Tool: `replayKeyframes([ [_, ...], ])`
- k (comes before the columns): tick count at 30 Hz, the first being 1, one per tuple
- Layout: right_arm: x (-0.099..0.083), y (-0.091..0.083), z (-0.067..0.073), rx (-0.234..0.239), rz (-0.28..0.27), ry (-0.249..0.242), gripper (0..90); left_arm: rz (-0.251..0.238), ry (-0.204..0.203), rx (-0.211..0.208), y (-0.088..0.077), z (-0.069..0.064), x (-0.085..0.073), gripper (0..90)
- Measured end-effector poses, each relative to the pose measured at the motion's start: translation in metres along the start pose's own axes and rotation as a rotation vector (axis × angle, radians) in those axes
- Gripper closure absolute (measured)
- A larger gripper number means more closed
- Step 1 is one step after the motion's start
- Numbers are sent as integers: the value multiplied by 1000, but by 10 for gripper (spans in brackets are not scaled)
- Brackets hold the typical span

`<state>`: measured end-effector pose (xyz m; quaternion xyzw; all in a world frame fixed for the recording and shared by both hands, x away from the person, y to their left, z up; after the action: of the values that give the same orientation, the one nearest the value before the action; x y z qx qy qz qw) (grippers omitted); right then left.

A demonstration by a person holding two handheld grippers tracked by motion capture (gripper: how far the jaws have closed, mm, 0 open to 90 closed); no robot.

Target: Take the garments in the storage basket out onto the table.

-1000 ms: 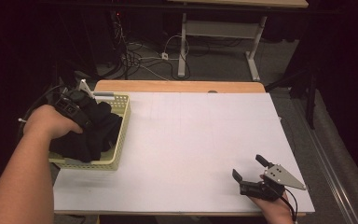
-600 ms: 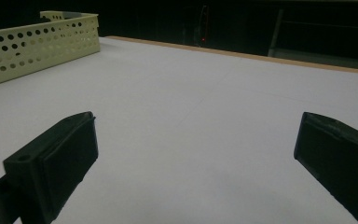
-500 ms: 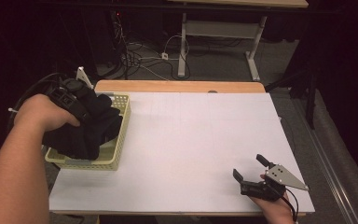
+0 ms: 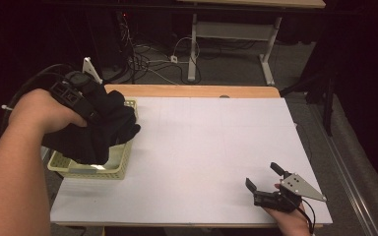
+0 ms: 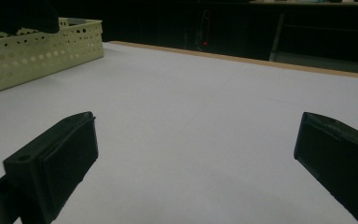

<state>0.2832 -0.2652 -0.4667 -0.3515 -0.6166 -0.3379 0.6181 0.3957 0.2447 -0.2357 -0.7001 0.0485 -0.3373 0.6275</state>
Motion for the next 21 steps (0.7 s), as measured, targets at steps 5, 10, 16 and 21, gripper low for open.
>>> replayKeyframes([
  [5,-1,0,1,3,5,0,3,-2,10,2,-8,-8,3,652],
  [10,0,0,2,6,4,-4,3,2,22,7,-12,-16,5,652],
  [16,1,-1,3,5,0,-2,3,4,42,0,-10,-28,7,651],
  [21,1,-2,3,5,-4,0,3,6,62,-4,-6,-40,10,651],
])
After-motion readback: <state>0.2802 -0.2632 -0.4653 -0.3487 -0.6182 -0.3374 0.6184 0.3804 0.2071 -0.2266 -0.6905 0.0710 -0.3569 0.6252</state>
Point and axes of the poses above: each handheld gripper's, and its own axes: y roughly forward along the jaws, x roughly out of its top, z roughly to its left, the point moved 1 cm from there along y, roughly forward along the jaws, and after that the axes turned 13 degrees about -z, right-handed, at the moved point
